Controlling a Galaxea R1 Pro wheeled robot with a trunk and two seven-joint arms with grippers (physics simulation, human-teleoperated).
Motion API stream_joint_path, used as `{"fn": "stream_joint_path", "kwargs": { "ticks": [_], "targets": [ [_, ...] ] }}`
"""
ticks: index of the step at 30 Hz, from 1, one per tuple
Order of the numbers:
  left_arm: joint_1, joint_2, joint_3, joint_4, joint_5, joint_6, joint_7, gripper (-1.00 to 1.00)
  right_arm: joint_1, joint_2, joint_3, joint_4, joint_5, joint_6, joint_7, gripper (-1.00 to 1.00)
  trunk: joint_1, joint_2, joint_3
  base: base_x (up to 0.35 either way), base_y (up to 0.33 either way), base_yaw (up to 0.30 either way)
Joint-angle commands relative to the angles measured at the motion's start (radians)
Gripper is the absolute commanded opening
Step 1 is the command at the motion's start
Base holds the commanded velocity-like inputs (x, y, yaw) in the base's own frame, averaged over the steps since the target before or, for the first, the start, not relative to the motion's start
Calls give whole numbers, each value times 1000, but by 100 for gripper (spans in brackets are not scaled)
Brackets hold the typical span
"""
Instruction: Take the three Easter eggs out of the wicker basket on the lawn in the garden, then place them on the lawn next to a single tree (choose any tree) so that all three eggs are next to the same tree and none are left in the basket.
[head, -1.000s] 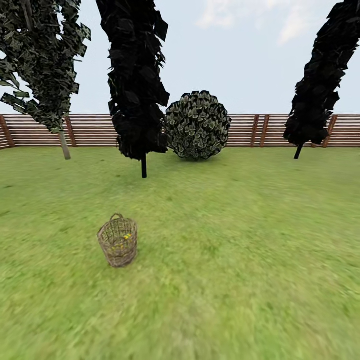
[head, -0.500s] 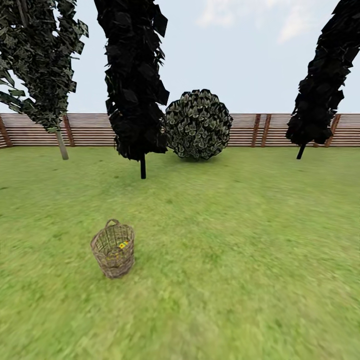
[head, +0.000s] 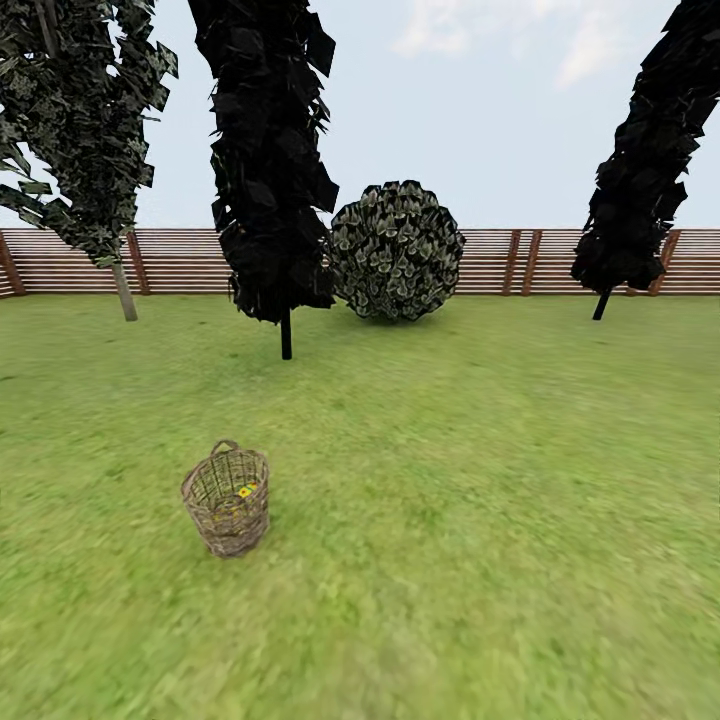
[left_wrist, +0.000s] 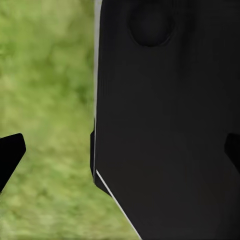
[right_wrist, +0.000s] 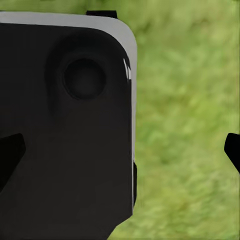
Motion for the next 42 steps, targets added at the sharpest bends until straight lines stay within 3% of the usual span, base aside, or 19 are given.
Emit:
{"fn": "stream_joint_path", "kwargs": {
  "ticks": [1,7,21,26,27,28,29,30,31,32,33,34,35,37,38,39,40,41,42],
  "targets": [
    [1,2,0,-6,9,0,0,100,-2,1,0,1,-2,-3,-1,100,0,0,-1,0,0,50],
    [1,20,3,-39,12,-2,0,100,-2,1,1,-29,0,-2,-6,100,0,0,-7,246,0,147],
    [1,23,3,-54,13,-1,0,100,-2,-3,-1,-41,-4,-3,-10,100,0,0,-20,337,0,148],
    [1,22,5,-95,37,5,2,100,-2,26,10,-41,12,-1,-4,100,0,0,-24,338,0,4],
    [1,22,6,-126,62,9,-3,100,-2,43,12,-38,18,1,-2,100,0,0,-24,338,0,1],
    [1,22,16,-192,128,22,-15,100,-2,71,30,-33,47,3,-2,100,0,0,-24,338,0,0],
    [1,23,27,-286,221,63,-21,100,-2,86,79,-30,113,2,-2,100,0,0,-24,339,0,0],
    [0,27,31,-374,282,114,-23,100,-2,91,117,-31,163,1,-4,100,0,0,-24,339,0,0],
    [-1,45,36,-538,360,234,-24,100,-2,92,151,-35,216,1,-4,100,0,0,-24,333,-61,0],
    [-3,73,39,-665,401,353,-24,100,-2,86,158,-48,228,4,-3,100,0,0,-24,328,-104,0],
    [-7,119,50,-823,448,507,-24,100,-2,72,160,-81,226,8,-2,100,0,0,-24,323,-141,0],
    [-18,162,79,-942,497,607,-25,100,-2,60,159,-138,202,11,-1,100,0,0,-24,321,-161,0],
    [-43,193,120,-1014,547,658,-23,100,-2,46,157,-232,156,32,-1,100,0,0,-24,320,-164,0],
    [-89,227,185,-1063,592,690,-21,100,-2,27,154,-403,73,132,1,100,0,0,-24,320,-157,0],
    [-116,247,220,-1080,605,701,-20,100,-2,10,154,-562,13,261,11,100,0,0,-24,320,-145,0],
    [-128,259,235,-1086,609,705,-20,100,-2,1,155,-690,-17,364,18,100,0,0,-24,321,-142,0],
    [-135,273,244,-1090,610,708,-21,100,-2,-3,155,-825,-36,474,21,100,0,0,-24,321,-139,0],
    [-143,303,253,-1092,603,711,-22,100,-3,-9,154,-1107,-57,698,23,100,0,0,-24,324,-116,0],
    [-145,312,254,-1090,599,712,-21,100,-4,-10,153,-1238,-63,797,23,100,0,0,-24,328,-79,0]
  ]
}}
